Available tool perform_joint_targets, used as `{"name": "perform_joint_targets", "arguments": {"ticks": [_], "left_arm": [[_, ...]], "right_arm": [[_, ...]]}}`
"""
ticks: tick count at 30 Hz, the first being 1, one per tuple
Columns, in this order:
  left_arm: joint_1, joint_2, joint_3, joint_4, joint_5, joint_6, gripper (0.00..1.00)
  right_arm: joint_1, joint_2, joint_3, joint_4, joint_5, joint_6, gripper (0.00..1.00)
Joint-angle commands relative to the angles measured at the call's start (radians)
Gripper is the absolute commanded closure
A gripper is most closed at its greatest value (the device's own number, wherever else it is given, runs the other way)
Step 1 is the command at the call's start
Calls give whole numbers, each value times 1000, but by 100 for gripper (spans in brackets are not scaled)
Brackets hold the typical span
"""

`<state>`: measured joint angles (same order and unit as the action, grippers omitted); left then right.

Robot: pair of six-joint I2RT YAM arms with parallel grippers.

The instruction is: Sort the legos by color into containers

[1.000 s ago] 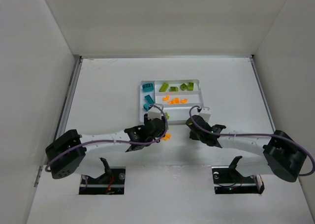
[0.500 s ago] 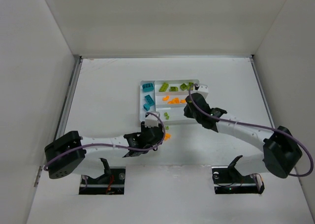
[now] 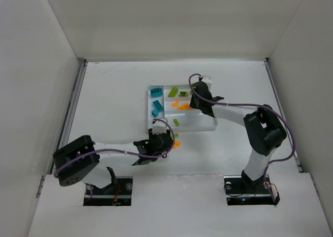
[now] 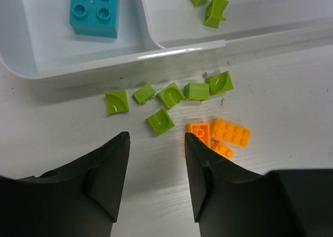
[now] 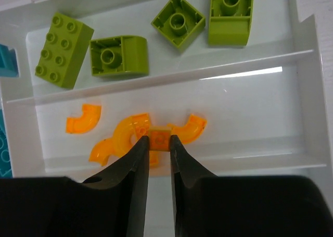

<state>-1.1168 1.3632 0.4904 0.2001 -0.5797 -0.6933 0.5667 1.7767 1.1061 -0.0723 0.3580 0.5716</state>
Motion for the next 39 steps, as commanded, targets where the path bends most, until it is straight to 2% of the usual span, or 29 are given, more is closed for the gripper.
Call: {"name": "perform_joint_targets", "arguments": {"ticks": [1, 6, 10, 16, 22, 28, 32, 39], "left_arm": [[8, 22, 0, 48, 4, -9, 57], [13, 62, 11, 58, 3, -9, 60], [18, 91, 20, 76, -2, -8, 61], [16, 129, 37, 79, 0, 2, 73], [12, 90, 31, 42, -8, 3, 80], [12, -61, 40, -53, -28, 5, 81], [24, -127, 88, -80, -20, 27, 81], [100, -15, 233, -41, 24, 124, 80]], "right_arm": [[-17, 12, 55, 77, -8, -21, 74], [-12, -13, 34, 80, 6, -22, 48], [-8, -85, -26, 97, 7, -29, 40], [72, -224, -184, 112, 13, -15, 44], [179, -361, -365, 118, 12, 46, 47], [342, -490, -491, 100, 9, 96, 62], [384, -531, -538, 88, 19, 140, 69], [419, -546, -569, 88, 18, 177, 71]]}}
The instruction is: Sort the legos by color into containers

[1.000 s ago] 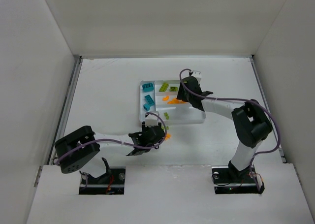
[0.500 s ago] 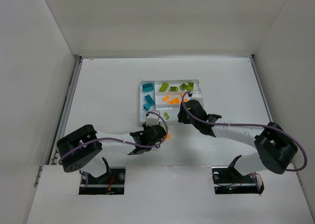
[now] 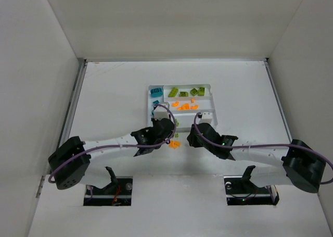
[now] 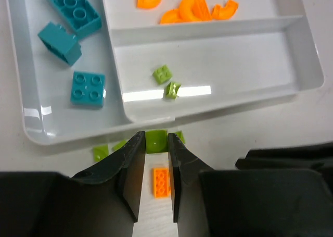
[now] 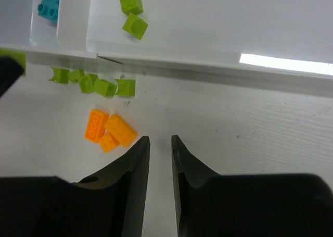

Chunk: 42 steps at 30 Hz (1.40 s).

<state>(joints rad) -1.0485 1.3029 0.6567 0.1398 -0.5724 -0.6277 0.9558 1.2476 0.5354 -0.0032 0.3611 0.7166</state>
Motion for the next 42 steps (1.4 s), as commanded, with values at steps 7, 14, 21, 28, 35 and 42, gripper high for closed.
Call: {"name": "perform_joint_targets", "arguments": {"ticks": [7, 14, 21, 28, 35, 42], "left_arm": [[135, 232, 173, 80, 98, 103, 78], [166, 293, 210, 87, 100, 106, 62], [160, 161, 98, 86, 86, 88, 59], [140, -8, -80, 34, 66, -3, 60], [123, -86, -169, -19, 45, -46, 60], [103, -53, -174, 0, 49, -47, 57]], "right_arm": [[126, -13, 1, 32, 16, 52, 69], [156, 116, 32, 68, 33, 44, 65], [156, 197, 106, 26, 41, -16, 63], [153, 245, 152, -34, 49, -42, 55], [151, 320, 190, -49, 55, -101, 55], [151, 320, 190, -49, 55, -101, 55]]}}
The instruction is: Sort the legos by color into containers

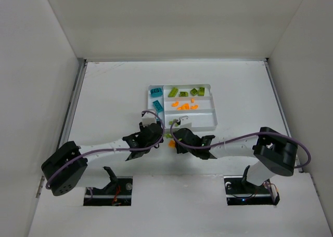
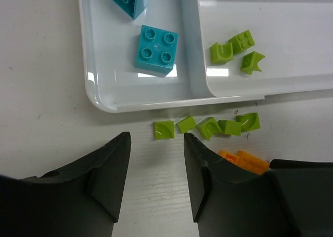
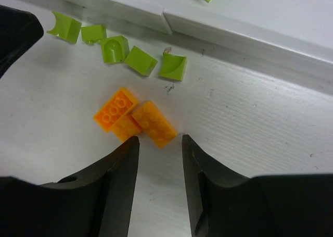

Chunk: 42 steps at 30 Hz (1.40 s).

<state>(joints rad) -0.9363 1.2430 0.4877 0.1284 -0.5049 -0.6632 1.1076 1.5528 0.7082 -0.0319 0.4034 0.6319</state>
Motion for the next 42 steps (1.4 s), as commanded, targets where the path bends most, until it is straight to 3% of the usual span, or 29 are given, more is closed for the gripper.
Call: {"name": "perform_joint_targets", "arguments": {"ticks": [1, 18, 19, 22, 23, 24, 25, 26, 28, 30, 32, 42], "left_arm": [[-9, 16, -1, 16, -18, -9, 57], [-11, 115, 20, 91, -24, 19, 55], [-11, 107, 14, 91, -26, 16, 55], [-8, 79, 5, 89, -26, 13, 54], [-8, 70, 0, 91, -26, 13, 53], [-6, 64, -1, 91, -26, 13, 53], [-3, 56, -3, 89, -20, 13, 53], [-3, 47, -3, 86, -18, 11, 53], [-3, 36, -6, 86, -17, 11, 52], [-3, 39, -6, 86, -15, 10, 52], [-9, 52, -1, 91, -14, 10, 52], [-5, 67, -4, 102, -12, 10, 52]], "right_arm": [[-1, 15, 17, -20, 12, -17, 55], [-1, 15, 17, -20, 12, -17, 55], [-1, -91, 19, -61, 17, -68, 55], [2, -100, 16, -56, 20, -66, 38], [2, -102, 17, -51, 20, -64, 42], [2, -106, 20, -49, 26, -57, 76], [2, -114, 25, -60, 35, -41, 95], [2, -132, 25, -74, 38, -29, 98], [2, -163, 16, -77, 43, -28, 91], [-4, -178, -1, -68, 31, -37, 64], [-4, -175, -16, -60, 25, -55, 54], [4, -16, 25, -23, -21, -159, 52]]}}
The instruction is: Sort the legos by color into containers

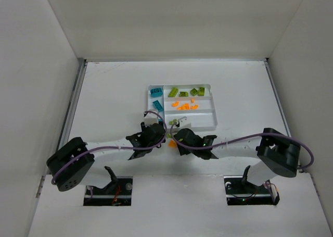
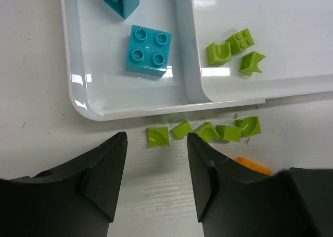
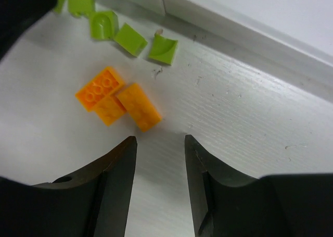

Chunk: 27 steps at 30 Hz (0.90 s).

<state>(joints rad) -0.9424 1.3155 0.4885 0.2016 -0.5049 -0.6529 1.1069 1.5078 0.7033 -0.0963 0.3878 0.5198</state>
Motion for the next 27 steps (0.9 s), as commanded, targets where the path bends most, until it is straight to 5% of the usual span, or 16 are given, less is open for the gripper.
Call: {"name": "perform_joint_targets", "arguments": {"ticks": [1, 10, 16, 27], "left_arm": [[3, -7, -8, 28, -12, -2, 52], [0, -7, -10, 28, -12, -4, 52], [0, -4, -13, 28, -12, -5, 53], [-6, 4, -14, 56, -12, -7, 56]], "right_arm": [[4, 40, 36, 41, -3, -52, 52], [4, 126, 94, 44, 10, -81, 58], [6, 128, 93, 60, -1, -73, 87], [32, -225, -30, -39, 54, 46, 88]]}}
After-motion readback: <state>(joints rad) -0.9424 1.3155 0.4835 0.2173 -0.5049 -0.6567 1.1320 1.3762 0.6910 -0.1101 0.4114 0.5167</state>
